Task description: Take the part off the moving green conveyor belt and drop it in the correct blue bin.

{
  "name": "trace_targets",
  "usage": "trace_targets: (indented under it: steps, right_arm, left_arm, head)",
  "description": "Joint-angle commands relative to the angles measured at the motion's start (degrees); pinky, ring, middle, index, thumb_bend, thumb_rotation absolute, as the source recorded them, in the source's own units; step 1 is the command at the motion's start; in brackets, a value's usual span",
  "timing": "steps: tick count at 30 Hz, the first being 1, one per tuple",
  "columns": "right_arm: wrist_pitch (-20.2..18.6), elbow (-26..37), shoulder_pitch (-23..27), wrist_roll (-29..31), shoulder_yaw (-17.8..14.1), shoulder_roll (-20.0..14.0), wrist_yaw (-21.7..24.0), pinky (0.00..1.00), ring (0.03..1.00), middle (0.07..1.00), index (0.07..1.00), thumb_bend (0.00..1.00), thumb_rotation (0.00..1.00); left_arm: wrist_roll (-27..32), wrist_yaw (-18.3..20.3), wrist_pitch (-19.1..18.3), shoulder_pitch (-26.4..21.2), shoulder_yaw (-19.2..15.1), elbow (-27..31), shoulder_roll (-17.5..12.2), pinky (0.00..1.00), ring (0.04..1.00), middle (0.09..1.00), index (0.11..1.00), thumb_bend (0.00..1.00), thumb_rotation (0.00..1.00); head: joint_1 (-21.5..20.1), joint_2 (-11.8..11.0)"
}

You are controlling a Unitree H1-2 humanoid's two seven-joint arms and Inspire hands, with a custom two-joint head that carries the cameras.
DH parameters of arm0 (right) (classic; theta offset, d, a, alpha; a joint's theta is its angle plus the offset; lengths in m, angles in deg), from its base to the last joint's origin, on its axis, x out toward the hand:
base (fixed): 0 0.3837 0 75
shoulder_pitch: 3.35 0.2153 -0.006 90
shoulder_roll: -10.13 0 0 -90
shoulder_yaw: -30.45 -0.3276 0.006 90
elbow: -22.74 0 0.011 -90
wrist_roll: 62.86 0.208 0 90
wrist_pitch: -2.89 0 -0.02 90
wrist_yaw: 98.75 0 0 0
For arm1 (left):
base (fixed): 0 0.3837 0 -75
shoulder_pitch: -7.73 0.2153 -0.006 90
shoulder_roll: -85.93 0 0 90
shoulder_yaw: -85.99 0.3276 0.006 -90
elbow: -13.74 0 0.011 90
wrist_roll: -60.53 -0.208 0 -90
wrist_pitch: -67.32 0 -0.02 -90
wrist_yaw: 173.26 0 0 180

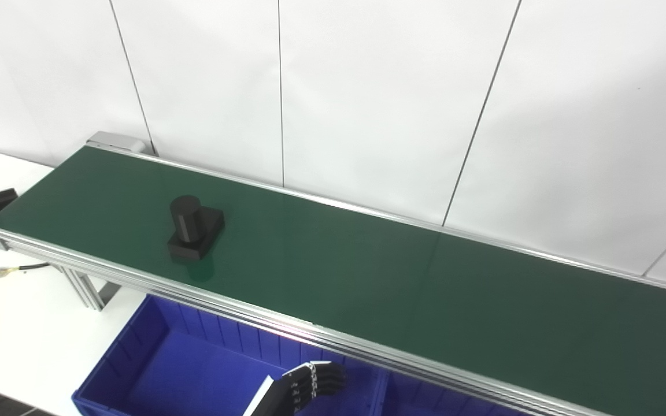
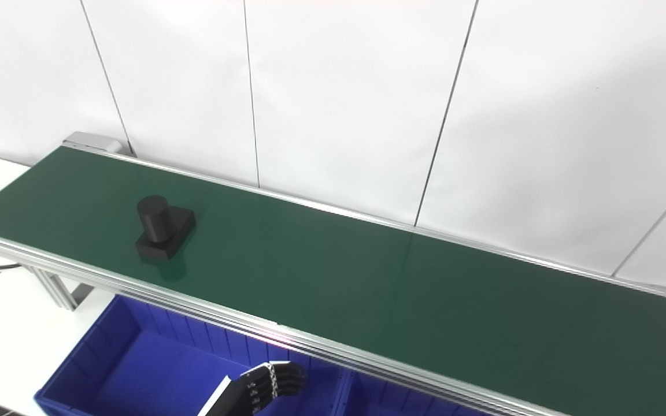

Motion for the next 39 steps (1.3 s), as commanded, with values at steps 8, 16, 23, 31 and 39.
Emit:
trace_targets:
  steps: [8, 16, 23, 31, 39]
  right_arm:
    - [3.0, 1.2, 0.3, 0.2, 0.0, -0.8, 0.4, 0.72, 0.812, 0.847, 0.847, 0.55, 0.00]
    - [3.0, 1.5, 0.2, 0.2, -0.4, -1.1, 0.2, 0.71, 0.808, 0.847, 0.844, 0.54, 0.00]
    - [2.9, 1.6, 0.2, 0.6, -0.6, -1.0, 0.3, 0.72, 0.816, 0.848, 0.845, 0.55, 0.00]
    - [2.9, 1.9, 0.0, 0.0, -0.4, -0.9, 0.0, 0.70, 0.809, 0.846, 0.845, 0.54, 0.00]
    - [2.9, 2.1, -0.1, -0.7, -0.2, -0.6, -0.6, 0.69, 0.801, 0.843, 0.837, 0.55, 0.00]
  left_arm:
    - [-0.3, -1.0, 2.3, -0.3, 0.3, 0.1, 0.6, 0.74, 0.713, 0.709, 0.694, 0.85, 0.00]
    - [0.4, -1.0, 2.3, -0.4, 0.4, -0.6, 1.0, 0.74, 0.717, 0.715, 0.695, 0.86, 0.00]
    - [1.7, -0.3, 2.2, -0.5, 0.1, -1.0, 1.6, 0.73, 0.706, 0.708, 0.696, 0.84, 0.00]
    - [1.4, -0.1, 2.3, -0.6, -0.7, 0.0, 2.1, 0.72, 0.687, 0.694, 0.690, 0.83, 0.00]
    - [1.3, -0.4, 2.2, -0.1, -1.2, 0.5, 1.4, 0.73, 0.701, 0.697, 0.685, 0.85, 0.00]
  head:
    - [0.4, -0.3]
    - [0.3, 0.1]
    - [-0.1, 0.4]
    - [-1.4, 0.8]
    - [-3.5, 1.7]
